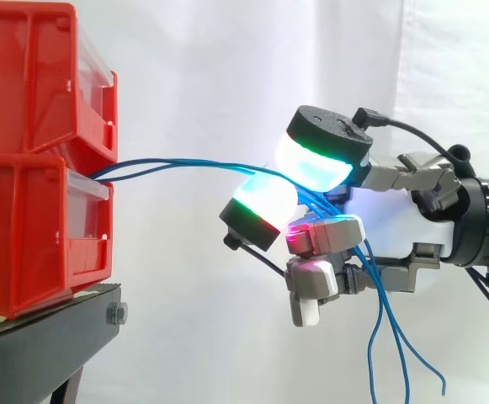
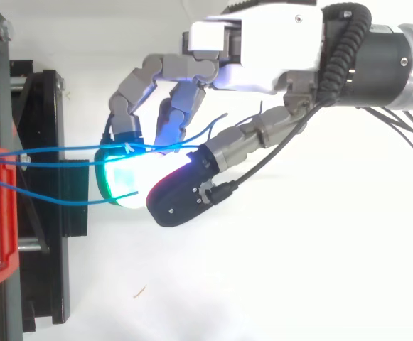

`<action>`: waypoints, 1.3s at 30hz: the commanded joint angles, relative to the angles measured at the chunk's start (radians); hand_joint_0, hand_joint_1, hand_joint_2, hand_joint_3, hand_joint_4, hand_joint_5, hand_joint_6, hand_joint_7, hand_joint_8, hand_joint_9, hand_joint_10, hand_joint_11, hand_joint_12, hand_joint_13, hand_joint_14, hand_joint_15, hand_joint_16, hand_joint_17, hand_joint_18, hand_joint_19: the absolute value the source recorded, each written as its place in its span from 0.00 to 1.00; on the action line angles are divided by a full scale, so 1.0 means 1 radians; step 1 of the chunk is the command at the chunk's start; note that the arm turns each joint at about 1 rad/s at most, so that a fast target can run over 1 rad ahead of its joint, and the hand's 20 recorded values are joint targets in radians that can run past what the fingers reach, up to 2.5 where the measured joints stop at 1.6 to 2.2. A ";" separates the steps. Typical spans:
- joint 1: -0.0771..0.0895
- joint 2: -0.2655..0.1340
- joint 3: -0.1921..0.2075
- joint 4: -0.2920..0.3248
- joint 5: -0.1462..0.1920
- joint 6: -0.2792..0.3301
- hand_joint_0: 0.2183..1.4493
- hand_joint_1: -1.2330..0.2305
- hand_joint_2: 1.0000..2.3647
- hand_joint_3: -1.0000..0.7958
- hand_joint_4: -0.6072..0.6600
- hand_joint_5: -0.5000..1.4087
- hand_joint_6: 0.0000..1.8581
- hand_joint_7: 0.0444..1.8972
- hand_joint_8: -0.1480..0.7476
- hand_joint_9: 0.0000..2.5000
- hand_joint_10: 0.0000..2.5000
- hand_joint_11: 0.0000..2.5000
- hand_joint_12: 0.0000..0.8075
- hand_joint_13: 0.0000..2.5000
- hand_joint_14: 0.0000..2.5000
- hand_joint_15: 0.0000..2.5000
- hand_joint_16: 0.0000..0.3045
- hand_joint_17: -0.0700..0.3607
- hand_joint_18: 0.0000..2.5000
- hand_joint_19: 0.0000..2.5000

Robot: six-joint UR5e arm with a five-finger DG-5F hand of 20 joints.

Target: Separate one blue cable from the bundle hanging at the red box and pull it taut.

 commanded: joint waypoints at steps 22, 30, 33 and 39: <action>-0.003 -0.040 0.000 0.034 0.000 -0.007 0.24 0.64 0.00 0.28 0.53 0.24 0.36 0.56 0.54 0.51 0.01 0.49 0.45 0.45 0.01 0.33 0.15 0.41 0.35 0.30; 0.000 -0.040 0.000 0.023 0.000 -0.012 0.31 0.13 0.00 0.28 0.59 0.15 0.49 0.45 0.51 0.35 0.00 0.53 0.48 0.29 0.01 0.26 0.16 0.42 0.28 0.25; 0.000 -0.040 -0.001 0.027 0.000 -0.012 0.21 0.08 0.00 0.28 0.62 0.15 0.49 0.43 0.55 0.33 0.00 0.52 0.51 0.24 0.01 0.21 0.19 0.46 0.26 0.22; 0.000 -0.040 0.000 0.023 0.001 -0.015 0.11 0.15 0.00 0.28 0.66 0.15 0.47 0.39 0.60 0.30 0.00 0.45 0.57 0.19 0.00 0.15 0.22 0.51 0.22 0.18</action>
